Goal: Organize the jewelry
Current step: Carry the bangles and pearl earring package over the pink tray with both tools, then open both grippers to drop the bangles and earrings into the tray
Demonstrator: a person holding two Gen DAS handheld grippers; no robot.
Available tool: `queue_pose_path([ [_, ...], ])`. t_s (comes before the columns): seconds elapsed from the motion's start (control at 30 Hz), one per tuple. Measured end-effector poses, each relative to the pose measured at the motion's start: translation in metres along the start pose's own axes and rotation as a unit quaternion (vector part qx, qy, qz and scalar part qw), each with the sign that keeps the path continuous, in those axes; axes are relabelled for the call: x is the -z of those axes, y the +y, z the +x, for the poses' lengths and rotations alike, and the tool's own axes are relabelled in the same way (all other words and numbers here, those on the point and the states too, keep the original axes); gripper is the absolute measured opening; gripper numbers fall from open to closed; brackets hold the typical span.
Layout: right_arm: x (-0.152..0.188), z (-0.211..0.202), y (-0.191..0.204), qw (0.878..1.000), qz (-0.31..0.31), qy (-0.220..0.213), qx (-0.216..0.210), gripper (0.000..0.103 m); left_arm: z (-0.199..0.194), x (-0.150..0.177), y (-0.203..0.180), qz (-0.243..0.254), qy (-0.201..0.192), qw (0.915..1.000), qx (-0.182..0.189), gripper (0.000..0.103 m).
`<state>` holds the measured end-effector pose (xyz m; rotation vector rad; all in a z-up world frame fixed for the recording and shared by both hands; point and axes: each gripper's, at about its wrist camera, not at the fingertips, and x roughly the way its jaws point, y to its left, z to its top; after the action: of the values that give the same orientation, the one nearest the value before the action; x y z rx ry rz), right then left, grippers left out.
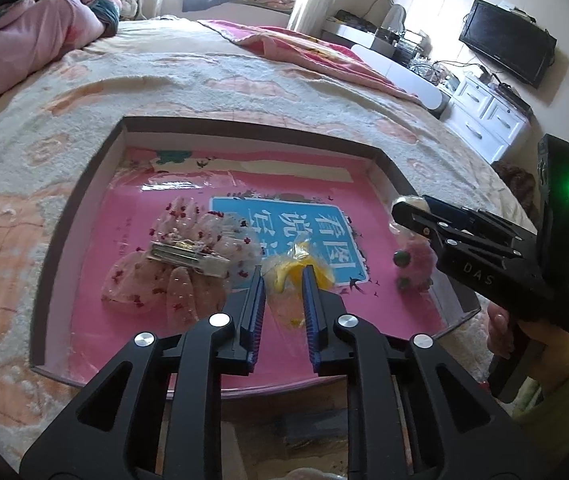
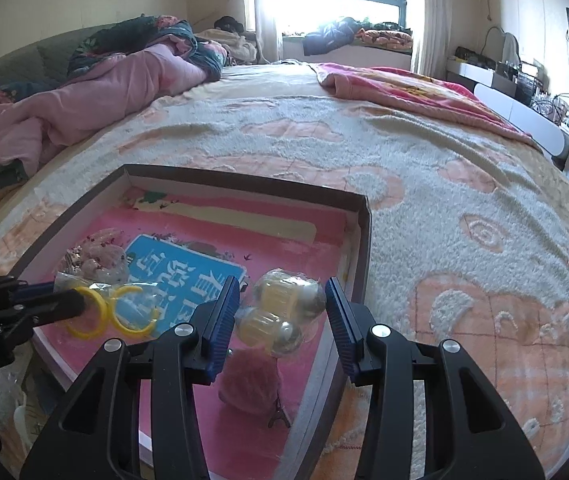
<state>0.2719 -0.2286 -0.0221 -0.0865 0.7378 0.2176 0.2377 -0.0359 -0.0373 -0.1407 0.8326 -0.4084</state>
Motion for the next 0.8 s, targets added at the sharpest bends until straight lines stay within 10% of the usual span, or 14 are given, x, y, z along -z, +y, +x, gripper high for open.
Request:
queue_pose_path([
  [0.8,0.013,-0.037,-0.003,0.999,0.016,-0.049,-0.006,0.08,-0.04,-0.001,-0.002,0.001,-0.056,0.9984,-0.011,0.074],
])
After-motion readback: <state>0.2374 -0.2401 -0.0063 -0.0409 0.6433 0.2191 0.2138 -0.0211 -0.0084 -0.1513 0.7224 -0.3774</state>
